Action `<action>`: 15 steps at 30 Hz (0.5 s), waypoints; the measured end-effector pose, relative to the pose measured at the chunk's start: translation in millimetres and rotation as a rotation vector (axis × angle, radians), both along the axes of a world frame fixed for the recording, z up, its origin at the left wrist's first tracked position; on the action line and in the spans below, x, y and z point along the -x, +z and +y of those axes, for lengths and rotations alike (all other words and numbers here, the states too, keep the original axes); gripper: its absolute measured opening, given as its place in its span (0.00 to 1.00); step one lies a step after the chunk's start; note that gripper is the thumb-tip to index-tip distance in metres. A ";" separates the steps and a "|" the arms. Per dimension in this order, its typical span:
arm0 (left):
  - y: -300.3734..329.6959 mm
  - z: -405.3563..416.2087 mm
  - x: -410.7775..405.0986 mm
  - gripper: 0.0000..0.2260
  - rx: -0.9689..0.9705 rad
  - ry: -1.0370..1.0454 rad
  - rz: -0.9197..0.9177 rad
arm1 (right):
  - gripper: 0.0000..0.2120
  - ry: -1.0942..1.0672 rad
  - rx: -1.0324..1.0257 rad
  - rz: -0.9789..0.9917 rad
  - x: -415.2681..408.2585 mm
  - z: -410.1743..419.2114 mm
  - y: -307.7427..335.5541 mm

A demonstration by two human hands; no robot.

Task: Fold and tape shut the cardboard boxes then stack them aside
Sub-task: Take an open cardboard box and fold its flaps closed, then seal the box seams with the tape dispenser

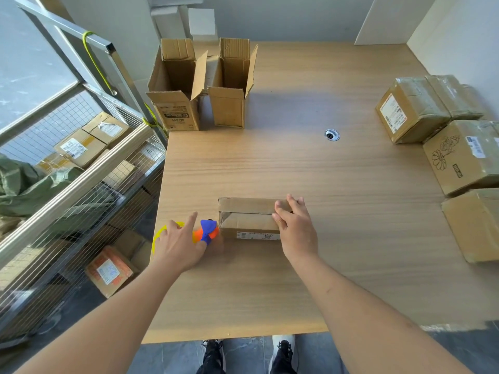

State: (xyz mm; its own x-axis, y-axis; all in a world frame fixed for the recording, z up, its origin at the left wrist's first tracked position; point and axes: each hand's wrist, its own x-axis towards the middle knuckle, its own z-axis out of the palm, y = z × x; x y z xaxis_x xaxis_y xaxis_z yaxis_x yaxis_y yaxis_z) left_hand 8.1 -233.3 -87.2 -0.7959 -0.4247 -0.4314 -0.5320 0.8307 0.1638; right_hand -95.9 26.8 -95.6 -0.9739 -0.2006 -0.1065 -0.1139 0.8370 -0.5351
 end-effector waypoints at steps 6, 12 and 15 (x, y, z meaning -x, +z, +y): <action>-24.2 -11.5 -19.2 0.47 -0.003 0.003 0.001 | 0.15 -0.006 0.022 0.030 -2.3 -0.8 -2.9; -20.7 -19.0 -28.4 0.47 -0.018 -0.030 0.142 | 0.15 -0.004 0.020 0.021 -4.4 -1.6 1.6; -4.8 -22.9 -34.4 0.45 -0.180 0.109 0.334 | 0.16 0.018 -0.010 0.004 -6.9 -1.9 5.2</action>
